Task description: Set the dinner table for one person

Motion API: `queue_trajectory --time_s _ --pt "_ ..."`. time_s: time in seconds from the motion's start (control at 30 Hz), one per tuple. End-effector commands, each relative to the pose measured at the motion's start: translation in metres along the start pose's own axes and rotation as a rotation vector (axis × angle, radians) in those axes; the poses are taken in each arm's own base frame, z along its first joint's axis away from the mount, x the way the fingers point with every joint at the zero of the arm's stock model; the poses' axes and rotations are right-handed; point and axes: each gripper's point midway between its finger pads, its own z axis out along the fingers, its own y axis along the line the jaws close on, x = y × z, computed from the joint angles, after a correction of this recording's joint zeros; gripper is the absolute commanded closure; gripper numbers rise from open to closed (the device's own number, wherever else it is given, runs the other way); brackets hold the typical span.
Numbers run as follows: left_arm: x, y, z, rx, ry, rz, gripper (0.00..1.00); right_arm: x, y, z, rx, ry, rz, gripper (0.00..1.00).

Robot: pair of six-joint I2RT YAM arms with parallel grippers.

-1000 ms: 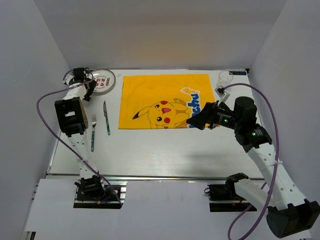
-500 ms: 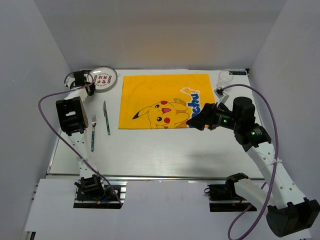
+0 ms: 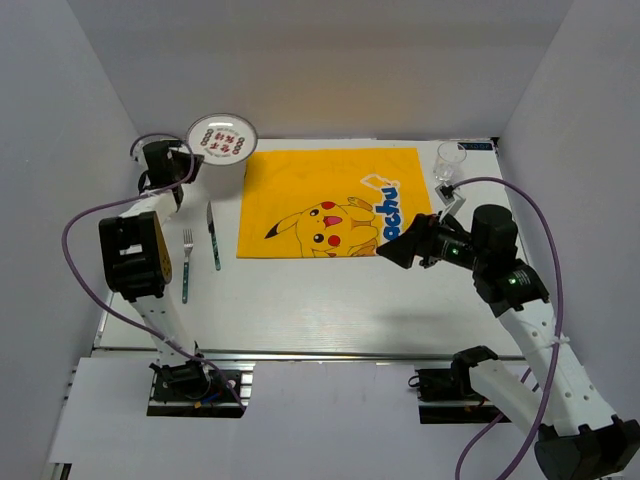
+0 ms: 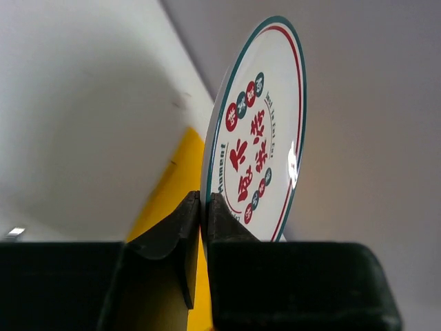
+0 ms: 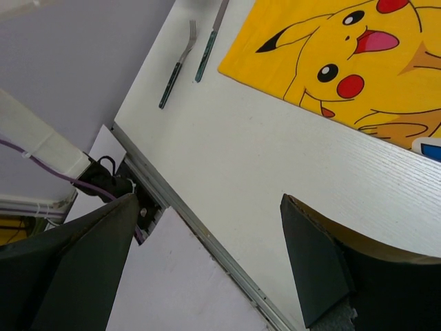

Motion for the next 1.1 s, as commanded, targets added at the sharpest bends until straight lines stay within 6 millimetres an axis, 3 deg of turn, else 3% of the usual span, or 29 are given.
queue_trajectory --time_s 0.0,0.07,0.1,0.17,0.2,0.33,0.43,0.63,0.8,1.07 --pt "0.047 -0.097 -0.031 0.300 0.156 0.102 1.00 0.003 -0.007 -0.003 0.033 -0.035 0.004 0.11" --pt "0.079 -0.095 -0.031 0.308 0.233 0.130 1.00 0.006 -0.011 -0.004 0.048 -0.046 0.012 0.11" --pt "0.111 -0.104 -0.037 0.345 0.327 0.147 1.00 0.006 -0.014 -0.004 0.064 -0.052 0.016 0.11" --pt "0.150 -0.096 -0.034 0.332 0.432 0.170 1.00 0.005 -0.017 -0.007 0.088 -0.067 0.031 0.11" --pt "0.179 -0.102 -0.041 0.358 0.487 0.211 1.00 0.003 -0.019 -0.008 0.108 -0.083 0.029 0.11" --pt "0.232 -0.102 -0.062 0.378 0.572 0.271 1.00 -0.003 -0.014 -0.014 0.114 -0.102 0.023 0.11" --pt "0.258 -0.102 -0.072 0.398 0.627 0.301 1.00 0.004 -0.014 -0.015 0.106 -0.090 0.032 0.11" --pt "0.297 -0.082 -0.070 0.366 0.698 0.338 1.00 0.015 -0.021 -0.019 0.132 -0.083 0.043 0.11" --pt "0.312 -0.056 -0.061 0.321 0.715 0.358 1.00 0.022 -0.023 -0.024 0.148 -0.076 0.033 0.11" --pt "0.321 -0.042 -0.046 0.293 0.722 0.350 1.00 0.030 -0.027 -0.023 0.150 -0.053 0.032 0.11"
